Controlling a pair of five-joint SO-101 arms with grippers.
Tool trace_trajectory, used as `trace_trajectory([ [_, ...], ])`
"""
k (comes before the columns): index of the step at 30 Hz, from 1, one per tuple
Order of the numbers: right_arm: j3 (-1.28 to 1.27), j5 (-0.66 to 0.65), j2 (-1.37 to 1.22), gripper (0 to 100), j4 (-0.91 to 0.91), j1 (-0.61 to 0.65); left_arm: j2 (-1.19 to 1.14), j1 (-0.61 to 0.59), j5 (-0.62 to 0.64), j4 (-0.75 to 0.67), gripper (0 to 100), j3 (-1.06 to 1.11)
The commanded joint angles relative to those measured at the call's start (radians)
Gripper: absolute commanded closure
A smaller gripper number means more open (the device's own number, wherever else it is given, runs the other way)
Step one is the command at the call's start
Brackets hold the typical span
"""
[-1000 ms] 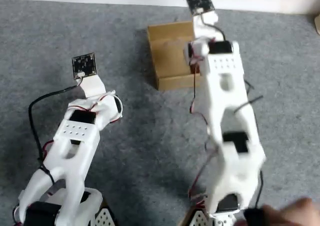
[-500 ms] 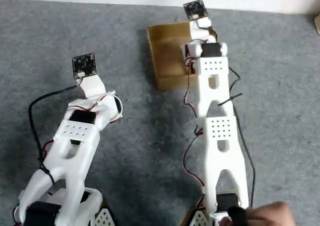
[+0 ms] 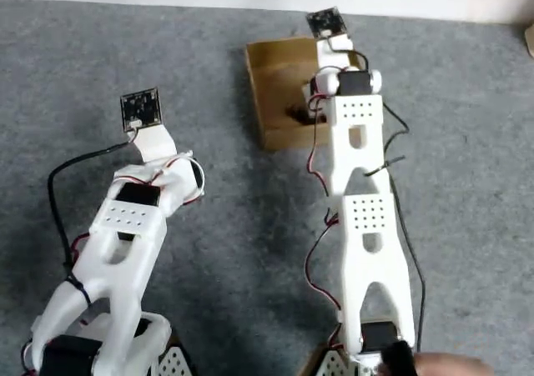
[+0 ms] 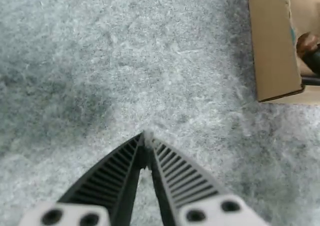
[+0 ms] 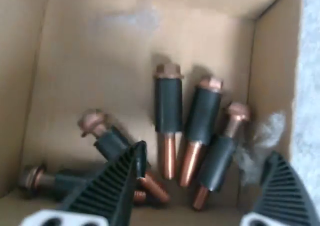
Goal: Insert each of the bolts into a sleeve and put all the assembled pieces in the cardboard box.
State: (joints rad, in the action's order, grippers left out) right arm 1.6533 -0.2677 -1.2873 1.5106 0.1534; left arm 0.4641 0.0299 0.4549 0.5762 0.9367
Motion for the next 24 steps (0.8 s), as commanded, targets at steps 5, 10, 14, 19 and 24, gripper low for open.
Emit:
trace_trajectory([
  [5,0.105,-0.002,0.205,67.0,0.142,-0.010,0.010,0.027,-0.009,-0.014,99,-0.048],
  [10,0.105,0.002,0.360,67.0,0.257,0.013,0.079,0.041,-0.101,0.089,99,-0.047],
  [14,0.104,0.101,0.456,67.0,0.257,-0.010,0.240,0.038,-0.137,0.118,99,0.038],
  [19,0.096,0.133,0.582,67.0,0.257,-0.015,0.458,0.045,-0.161,0.061,99,0.191],
  [24,0.016,0.140,0.763,67.0,0.259,-0.005,0.608,0.150,-0.241,0.052,99,0.309],
])
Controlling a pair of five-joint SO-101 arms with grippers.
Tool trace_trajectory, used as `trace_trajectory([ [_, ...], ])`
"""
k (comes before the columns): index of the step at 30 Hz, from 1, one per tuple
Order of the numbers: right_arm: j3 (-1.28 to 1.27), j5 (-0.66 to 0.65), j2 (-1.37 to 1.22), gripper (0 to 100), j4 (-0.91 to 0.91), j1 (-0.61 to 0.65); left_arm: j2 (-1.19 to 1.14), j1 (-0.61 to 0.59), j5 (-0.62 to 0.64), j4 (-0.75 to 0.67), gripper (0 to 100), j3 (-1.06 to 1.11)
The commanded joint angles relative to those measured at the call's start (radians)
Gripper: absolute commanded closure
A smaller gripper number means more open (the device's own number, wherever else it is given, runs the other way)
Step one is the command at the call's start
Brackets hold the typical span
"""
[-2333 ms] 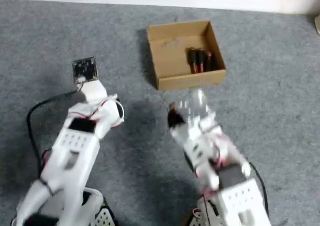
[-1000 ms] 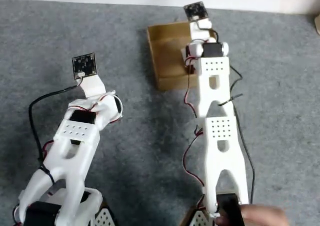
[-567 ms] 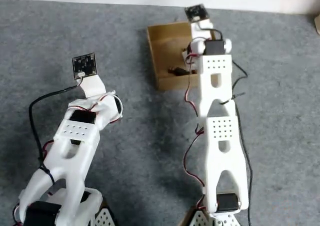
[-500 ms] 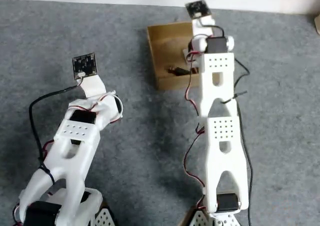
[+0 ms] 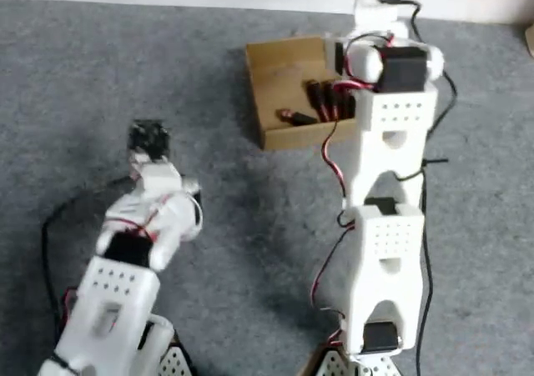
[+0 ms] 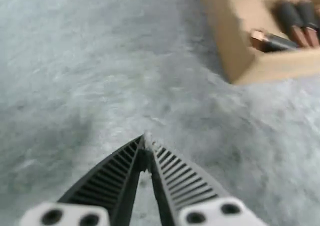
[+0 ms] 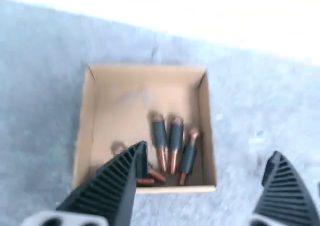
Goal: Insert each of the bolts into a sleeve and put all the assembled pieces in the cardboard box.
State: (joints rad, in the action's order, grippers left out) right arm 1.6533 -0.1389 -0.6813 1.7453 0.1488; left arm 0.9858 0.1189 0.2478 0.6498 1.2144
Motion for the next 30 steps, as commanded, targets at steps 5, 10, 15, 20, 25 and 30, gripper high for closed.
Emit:
trace_trajectory([
  [5,-0.334,0.011,0.501,67.0,0.024,0.015,0.189,0.070,-0.046,-0.021,99,0.091],
  [10,-0.860,0.008,0.944,67.0,0.016,0.074,0.263,0.093,-0.068,-0.023,99,0.139],
  [15,-1.360,-0.054,1.363,67.0,-0.056,0.117,0.348,0.084,-0.071,-0.015,99,0.137],
  [20,-1.897,-0.137,1.776,67.0,-0.180,0.111,0.499,0.002,-0.097,0.173,99,0.154],
  [25,-2.373,-0.137,2.183,67.0,-0.364,0.111,0.740,-0.062,-0.232,0.474,99,0.160],
  [30,-2.712,-0.195,2.451,67.0,-0.498,0.058,0.848,-0.113,-0.285,0.638,99,0.180],
])
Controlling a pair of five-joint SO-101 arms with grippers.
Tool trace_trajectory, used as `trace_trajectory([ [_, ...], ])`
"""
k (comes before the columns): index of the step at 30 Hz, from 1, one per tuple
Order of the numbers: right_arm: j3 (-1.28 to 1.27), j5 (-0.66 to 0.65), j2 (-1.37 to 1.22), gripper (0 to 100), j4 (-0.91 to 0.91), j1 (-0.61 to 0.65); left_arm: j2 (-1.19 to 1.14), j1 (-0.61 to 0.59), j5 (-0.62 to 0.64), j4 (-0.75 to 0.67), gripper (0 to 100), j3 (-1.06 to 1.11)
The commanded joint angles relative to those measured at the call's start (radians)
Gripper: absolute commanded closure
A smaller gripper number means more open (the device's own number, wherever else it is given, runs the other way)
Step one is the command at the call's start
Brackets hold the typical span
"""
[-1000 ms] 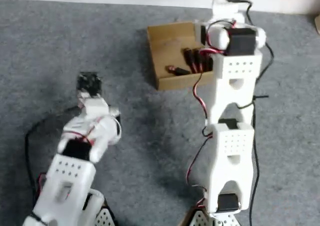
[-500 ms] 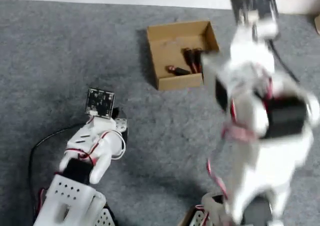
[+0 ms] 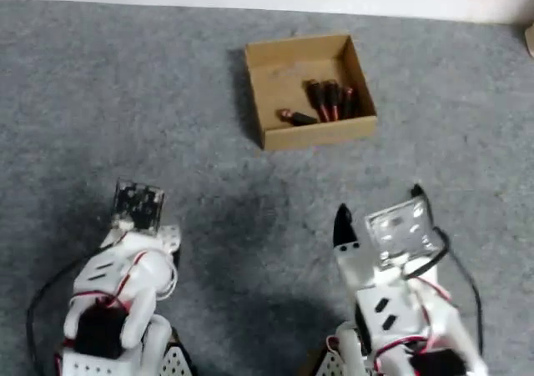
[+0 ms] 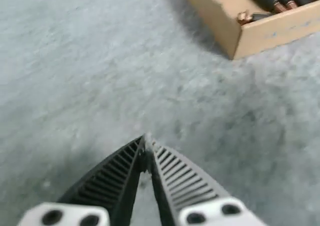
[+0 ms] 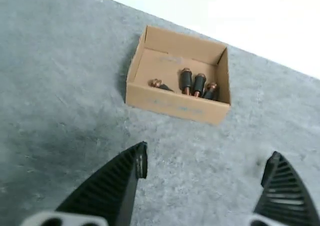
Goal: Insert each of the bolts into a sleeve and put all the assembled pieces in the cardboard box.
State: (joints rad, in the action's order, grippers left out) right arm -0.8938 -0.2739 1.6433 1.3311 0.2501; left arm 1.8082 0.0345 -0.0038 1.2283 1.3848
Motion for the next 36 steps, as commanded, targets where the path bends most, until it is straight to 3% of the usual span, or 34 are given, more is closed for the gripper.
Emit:
trace_trajectory([
  [1,-0.196,-0.095,0.160,67.0,-0.101,-0.074,0.005,-0.030,-0.052,0.061,99,0.038],
  [4,-0.283,-0.170,0.200,67.0,-0.147,-0.171,0.004,-0.031,-0.129,0.051,99,0.134],
  [9,-0.501,-0.170,0.194,67.0,-0.217,-0.331,0.008,-0.031,-0.176,0.054,99,0.232],
  [16,-0.858,-0.166,0.194,67.0,-0.326,-0.352,0.008,-0.030,-0.178,0.048,99,0.305],
  [18,-0.946,-0.097,0.183,67.0,-0.352,-0.351,0.008,-0.031,-0.176,0.048,99,0.312],
  [23,-0.901,0.147,0.180,67.0,-0.351,-0.341,0.007,-0.030,-0.175,0.054,99,0.312],
  [33,-0.901,0.161,0.183,67.0,-0.087,-0.344,0.007,-0.030,-0.176,0.098,99,0.312],
  [36,-0.900,0.161,0.185,67.0,-0.090,-0.344,0.007,-0.027,-0.163,0.098,99,0.312],
])
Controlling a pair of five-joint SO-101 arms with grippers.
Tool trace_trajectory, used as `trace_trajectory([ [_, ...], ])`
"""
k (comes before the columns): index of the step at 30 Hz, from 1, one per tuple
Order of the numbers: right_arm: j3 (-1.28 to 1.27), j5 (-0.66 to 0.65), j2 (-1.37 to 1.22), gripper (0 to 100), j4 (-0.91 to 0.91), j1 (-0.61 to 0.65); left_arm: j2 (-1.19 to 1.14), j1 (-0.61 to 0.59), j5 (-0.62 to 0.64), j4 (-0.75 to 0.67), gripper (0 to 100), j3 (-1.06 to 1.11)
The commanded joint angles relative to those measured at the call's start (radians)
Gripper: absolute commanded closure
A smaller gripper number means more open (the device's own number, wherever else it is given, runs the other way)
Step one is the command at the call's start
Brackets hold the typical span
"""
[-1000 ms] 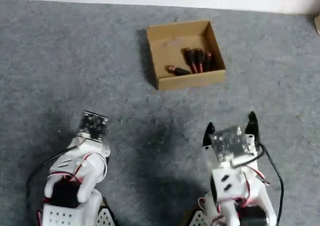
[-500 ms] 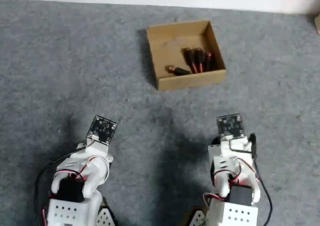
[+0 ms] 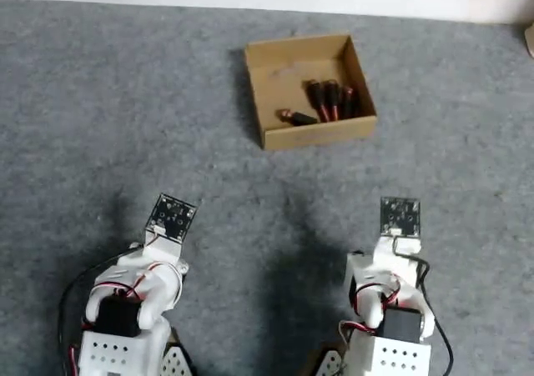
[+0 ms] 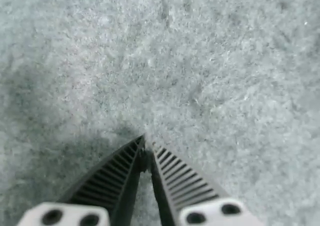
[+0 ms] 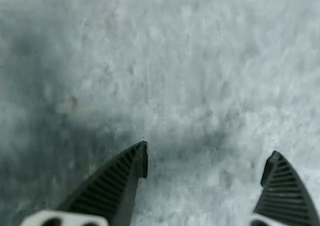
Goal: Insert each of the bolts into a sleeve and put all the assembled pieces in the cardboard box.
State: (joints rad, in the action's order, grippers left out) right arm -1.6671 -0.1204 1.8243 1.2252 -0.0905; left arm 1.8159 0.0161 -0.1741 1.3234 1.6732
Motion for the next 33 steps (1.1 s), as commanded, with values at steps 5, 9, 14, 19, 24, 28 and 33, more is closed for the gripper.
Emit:
trace_trajectory([
  [5,-0.127,0.083,0.004,67.0,-0.022,-0.001,0.001,-0.013,0.132,0.003,99,0.024],
  [9,-0.128,0.199,0.004,67.0,-0.033,0.001,0.001,-0.013,0.137,0.003,99,0.024],
  [14,-0.128,0.203,0.004,67.0,-0.030,0.001,0.002,-0.013,0.137,0.002,99,0.024],
  [19,-0.128,0.196,0.002,67.0,0.010,-0.007,0.001,-0.013,0.135,0.009,99,0.024],
  [24,-0.124,0.196,0.004,67.0,0.022,-0.007,0.001,-0.012,0.133,0.009,99,0.024],
  [28,-0.124,0.196,0.004,67.0,0.022,-0.007,0.001,-0.012,0.133,0.009,99,0.024],
  [33,-0.124,0.196,0.004,67.0,0.022,-0.007,0.001,-0.012,0.133,0.009,99,0.024],
])
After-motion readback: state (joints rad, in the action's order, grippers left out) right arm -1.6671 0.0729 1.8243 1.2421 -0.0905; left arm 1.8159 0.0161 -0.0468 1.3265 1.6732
